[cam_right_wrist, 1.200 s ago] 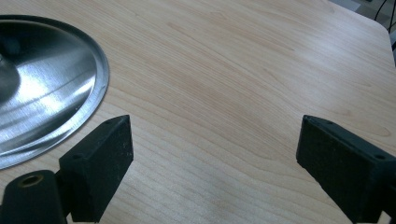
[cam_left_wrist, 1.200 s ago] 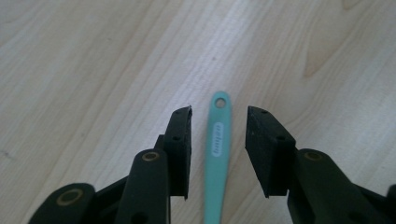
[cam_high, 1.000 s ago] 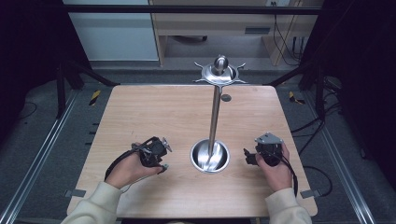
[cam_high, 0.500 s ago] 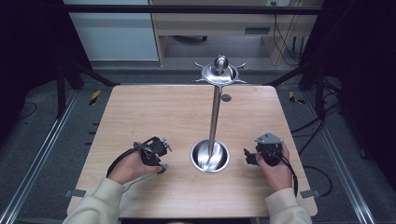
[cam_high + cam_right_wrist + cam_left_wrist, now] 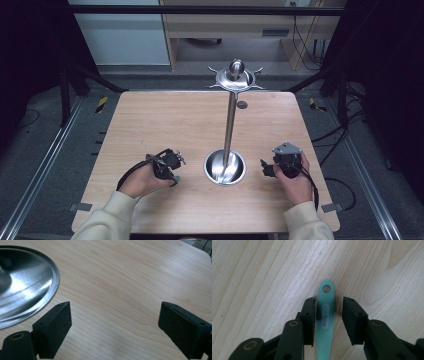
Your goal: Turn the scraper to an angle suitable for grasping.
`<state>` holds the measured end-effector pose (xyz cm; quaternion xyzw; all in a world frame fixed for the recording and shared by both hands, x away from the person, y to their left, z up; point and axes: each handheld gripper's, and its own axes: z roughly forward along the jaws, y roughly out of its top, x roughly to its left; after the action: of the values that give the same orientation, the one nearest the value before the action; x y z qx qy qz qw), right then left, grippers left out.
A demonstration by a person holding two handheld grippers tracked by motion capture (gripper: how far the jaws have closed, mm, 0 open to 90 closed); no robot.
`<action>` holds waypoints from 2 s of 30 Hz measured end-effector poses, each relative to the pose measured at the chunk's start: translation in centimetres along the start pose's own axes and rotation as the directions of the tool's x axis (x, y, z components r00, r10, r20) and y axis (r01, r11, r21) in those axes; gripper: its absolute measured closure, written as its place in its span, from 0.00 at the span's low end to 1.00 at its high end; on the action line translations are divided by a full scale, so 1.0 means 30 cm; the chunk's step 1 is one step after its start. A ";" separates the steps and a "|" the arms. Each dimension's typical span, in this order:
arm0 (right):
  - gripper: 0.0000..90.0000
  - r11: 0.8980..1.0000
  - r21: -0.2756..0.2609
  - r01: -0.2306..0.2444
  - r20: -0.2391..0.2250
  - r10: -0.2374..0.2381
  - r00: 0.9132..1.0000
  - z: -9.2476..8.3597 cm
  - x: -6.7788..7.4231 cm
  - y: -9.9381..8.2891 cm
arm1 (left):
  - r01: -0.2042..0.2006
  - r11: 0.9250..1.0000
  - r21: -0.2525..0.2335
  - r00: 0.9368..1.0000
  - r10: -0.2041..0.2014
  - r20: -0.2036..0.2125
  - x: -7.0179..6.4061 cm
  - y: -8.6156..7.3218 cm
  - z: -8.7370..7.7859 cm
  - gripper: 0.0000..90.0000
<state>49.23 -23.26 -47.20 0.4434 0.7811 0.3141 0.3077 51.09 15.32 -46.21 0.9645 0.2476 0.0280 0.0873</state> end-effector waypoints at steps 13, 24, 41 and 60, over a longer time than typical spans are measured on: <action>0.13 1.000 0.005 0.002 0.000 -0.002 1.000 0.002 -0.001 0.000 | -0.009 1.000 -0.022 1.000 0.008 -0.022 -0.004 -0.015 -0.010 0.82; 0.13 1.000 0.009 0.001 0.006 -0.001 1.000 0.003 0.000 0.000 | 0.025 0.982 -0.185 0.999 -0.034 -0.042 0.003 -0.063 -0.162 0.83; 0.13 1.000 -0.006 0.014 -0.026 -0.014 1.000 0.007 0.006 0.001 | 0.014 0.950 -0.312 0.994 -0.047 -0.098 -0.017 -0.099 -0.339 0.83; 0.13 1.000 -0.005 0.019 -0.028 -0.019 0.999 0.007 0.006 0.002 | 0.000 0.889 -0.458 0.993 -0.053 -0.103 -0.026 -0.085 -0.478 0.83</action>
<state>49.34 -23.04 -47.33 0.4308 0.7887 0.3193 0.3008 47.80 19.37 -32.58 0.9103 0.2518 0.1386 0.2980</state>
